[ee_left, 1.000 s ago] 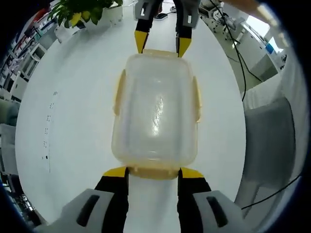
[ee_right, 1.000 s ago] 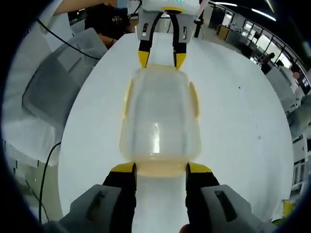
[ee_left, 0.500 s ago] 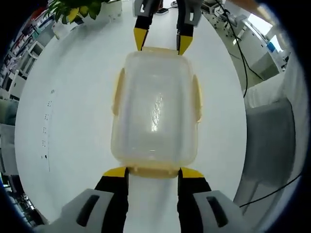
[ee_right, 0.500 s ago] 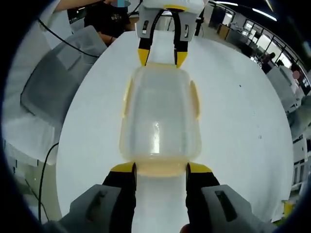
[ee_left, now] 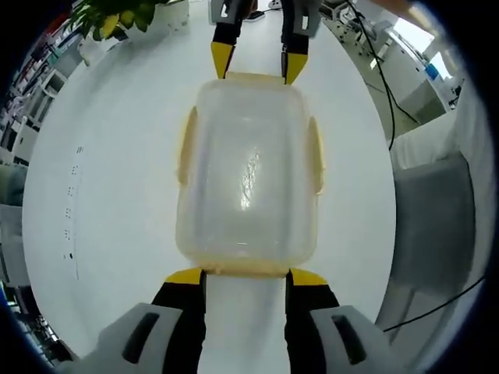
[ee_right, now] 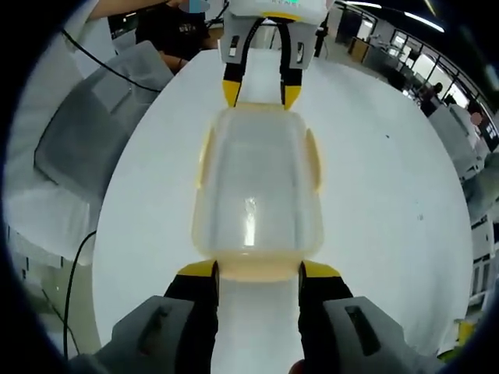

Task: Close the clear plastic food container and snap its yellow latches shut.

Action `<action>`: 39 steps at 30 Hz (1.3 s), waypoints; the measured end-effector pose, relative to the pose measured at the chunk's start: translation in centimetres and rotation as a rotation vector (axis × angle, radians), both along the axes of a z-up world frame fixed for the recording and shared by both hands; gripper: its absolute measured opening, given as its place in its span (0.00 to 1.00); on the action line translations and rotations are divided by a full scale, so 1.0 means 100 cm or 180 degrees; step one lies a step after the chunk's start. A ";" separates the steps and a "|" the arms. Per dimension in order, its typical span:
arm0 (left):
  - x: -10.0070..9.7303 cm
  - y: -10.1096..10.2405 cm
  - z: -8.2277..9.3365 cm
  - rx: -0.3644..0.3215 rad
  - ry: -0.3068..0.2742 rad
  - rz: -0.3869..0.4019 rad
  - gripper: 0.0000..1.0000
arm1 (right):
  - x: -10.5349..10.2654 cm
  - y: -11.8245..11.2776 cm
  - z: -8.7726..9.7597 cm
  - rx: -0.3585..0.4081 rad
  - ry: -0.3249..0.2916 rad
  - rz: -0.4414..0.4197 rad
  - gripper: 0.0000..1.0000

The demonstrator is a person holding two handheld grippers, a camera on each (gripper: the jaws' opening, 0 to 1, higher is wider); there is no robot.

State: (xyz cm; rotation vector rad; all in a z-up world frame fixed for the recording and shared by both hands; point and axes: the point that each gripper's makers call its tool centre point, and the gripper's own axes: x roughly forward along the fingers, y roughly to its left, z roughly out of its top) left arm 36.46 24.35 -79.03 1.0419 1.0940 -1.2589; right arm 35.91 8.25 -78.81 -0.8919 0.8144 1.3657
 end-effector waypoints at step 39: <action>0.014 0.055 -0.009 -0.0187 0.0138 0.1081 0.27 | 0.003 -0.060 -0.021 -0.0221 0.0284 -0.1006 0.42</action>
